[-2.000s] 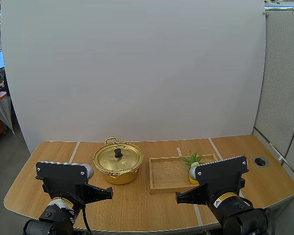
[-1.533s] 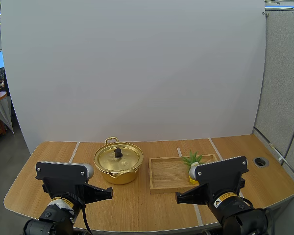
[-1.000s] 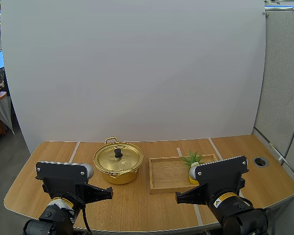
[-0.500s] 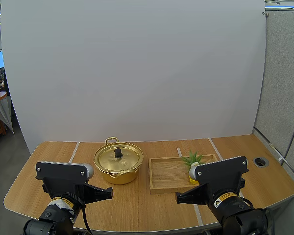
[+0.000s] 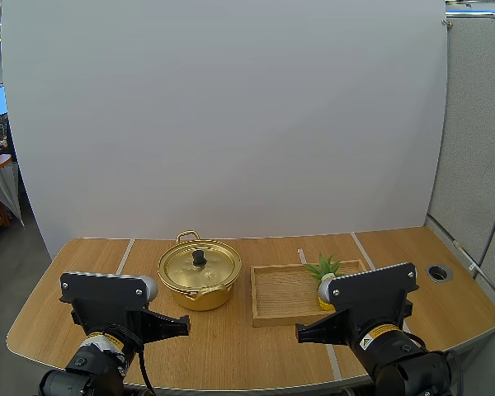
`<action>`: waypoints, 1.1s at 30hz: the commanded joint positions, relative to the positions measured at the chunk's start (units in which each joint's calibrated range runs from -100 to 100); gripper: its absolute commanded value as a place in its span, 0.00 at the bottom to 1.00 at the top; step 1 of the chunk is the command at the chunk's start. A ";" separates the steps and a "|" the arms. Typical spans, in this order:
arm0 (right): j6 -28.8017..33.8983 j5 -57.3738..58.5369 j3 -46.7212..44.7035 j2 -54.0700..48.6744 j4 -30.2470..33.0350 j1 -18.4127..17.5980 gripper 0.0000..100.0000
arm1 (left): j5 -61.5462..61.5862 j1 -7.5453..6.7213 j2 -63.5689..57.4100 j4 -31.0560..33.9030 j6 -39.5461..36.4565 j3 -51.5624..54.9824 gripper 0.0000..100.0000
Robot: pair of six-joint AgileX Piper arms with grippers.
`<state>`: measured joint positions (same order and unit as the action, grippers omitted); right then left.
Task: Open the pot, put the pineapple inside, and close it
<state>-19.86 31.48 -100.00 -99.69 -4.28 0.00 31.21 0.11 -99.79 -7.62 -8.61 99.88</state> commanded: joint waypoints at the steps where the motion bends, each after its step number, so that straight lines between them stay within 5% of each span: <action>1: 0.16 0.05 0.00 -0.31 -0.17 0.17 0.00 | -0.54 0.04 -0.21 -0.10 -0.68 0.12 0.00; 14: 0.16 2.84 5.00 -0.31 0.10 0.17 0.00 | 4.46 0.04 -0.21 0.10 -0.58 -7.29 0.00; 23: 0.16 18.65 22.57 -0.31 0.14 0.17 0.00 | 9.58 0.04 -0.21 0.10 -0.58 -24.64 0.00; 33: 0.16 53.39 38.83 -0.31 -3.72 0.17 0.00 | 38.32 0.04 -0.21 0.22 -0.58 -41.52 0.00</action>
<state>-19.75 65.44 -69.21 -99.95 -5.43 0.00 52.99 0.11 -100.00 -7.50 -8.61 66.92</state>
